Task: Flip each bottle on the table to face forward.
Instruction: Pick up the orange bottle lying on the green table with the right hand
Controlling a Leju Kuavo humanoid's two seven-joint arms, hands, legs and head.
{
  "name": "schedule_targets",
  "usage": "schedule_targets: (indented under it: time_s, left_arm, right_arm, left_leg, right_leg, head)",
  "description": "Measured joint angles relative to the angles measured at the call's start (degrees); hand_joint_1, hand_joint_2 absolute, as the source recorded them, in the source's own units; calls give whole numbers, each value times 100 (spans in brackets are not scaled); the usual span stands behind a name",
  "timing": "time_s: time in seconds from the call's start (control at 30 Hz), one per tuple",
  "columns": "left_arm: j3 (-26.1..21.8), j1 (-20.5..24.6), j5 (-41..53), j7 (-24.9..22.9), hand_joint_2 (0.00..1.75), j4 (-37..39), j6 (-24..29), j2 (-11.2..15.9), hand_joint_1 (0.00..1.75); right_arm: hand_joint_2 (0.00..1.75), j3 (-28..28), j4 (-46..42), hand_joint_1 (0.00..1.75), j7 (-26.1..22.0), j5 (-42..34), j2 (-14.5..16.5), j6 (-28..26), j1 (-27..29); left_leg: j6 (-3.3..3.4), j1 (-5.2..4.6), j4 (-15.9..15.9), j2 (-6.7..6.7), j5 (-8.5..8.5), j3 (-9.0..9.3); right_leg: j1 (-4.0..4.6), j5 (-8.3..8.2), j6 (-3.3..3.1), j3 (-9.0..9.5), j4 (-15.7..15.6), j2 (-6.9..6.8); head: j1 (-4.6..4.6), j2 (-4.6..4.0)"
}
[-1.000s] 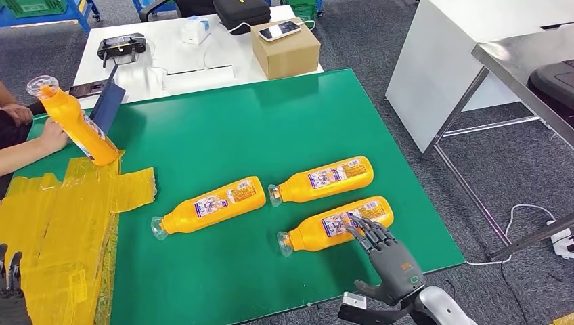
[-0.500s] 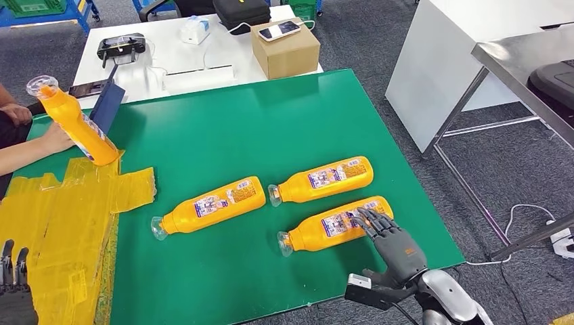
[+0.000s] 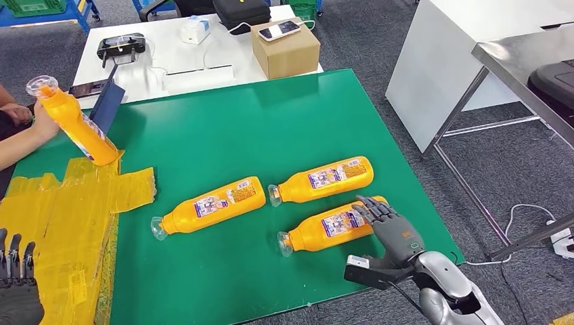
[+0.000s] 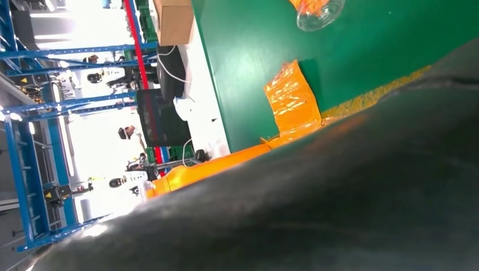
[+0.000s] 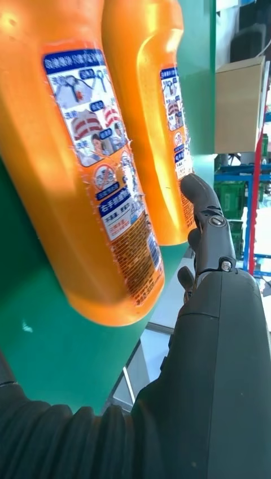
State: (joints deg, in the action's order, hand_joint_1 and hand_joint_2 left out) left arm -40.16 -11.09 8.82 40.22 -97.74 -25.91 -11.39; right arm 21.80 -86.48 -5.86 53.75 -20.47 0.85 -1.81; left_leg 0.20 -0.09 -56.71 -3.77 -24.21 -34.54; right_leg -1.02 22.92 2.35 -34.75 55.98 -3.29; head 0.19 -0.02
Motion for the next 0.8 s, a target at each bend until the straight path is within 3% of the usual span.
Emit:
schedule_targets:
  time_s: [0.3,0.33,0.43,0.47,0.67,0.8]
  left_arm:
    - [143,27,-78,0,0,74,98,88,0]
    - [155,29,-89,0,0,81,102,99,0]
    - [182,37,-107,0,0,121,108,133,0]
    - [192,45,-113,0,0,142,110,147,0]
    - [355,176,-211,0,0,360,240,331,0]
    - [475,216,-276,0,0,468,303,434,0]
  right_arm:
    - [175,273,573,0,-9,-8,70,381,-732]
    - [175,326,643,9,-9,-16,69,467,-821]
    - [175,505,852,140,-19,-90,28,793,-1084]
    - [175,580,931,175,-41,-157,-11,972,-1196]
    - [175,1318,1237,175,-176,-1504,-735,2634,-2224]
    - [175,1770,1121,175,84,-2407,-1311,3009,-2625]
  left_leg:
    - [2,0,-1,0,5,1]
    - [3,0,-1,0,5,1]
    - [5,-1,-1,0,7,0]
    - [5,-2,-1,0,7,-1]
    - [24,-22,-3,7,20,-4]
    - [27,-29,-3,13,21,-8]
  right_leg:
    - [0,-3,2,1,1,0]
    - [0,-4,2,1,1,0]
    - [0,-5,4,0,1,0]
    - [-1,-6,6,-1,1,0]
    - [-20,-16,21,-2,1,-8]
    - [-31,-21,27,-2,1,-14]
  head:
    - [-1,0]
    - [-1,0]
    - [-1,0]
    - [-1,0]
    - [0,0]
    - [-1,0]
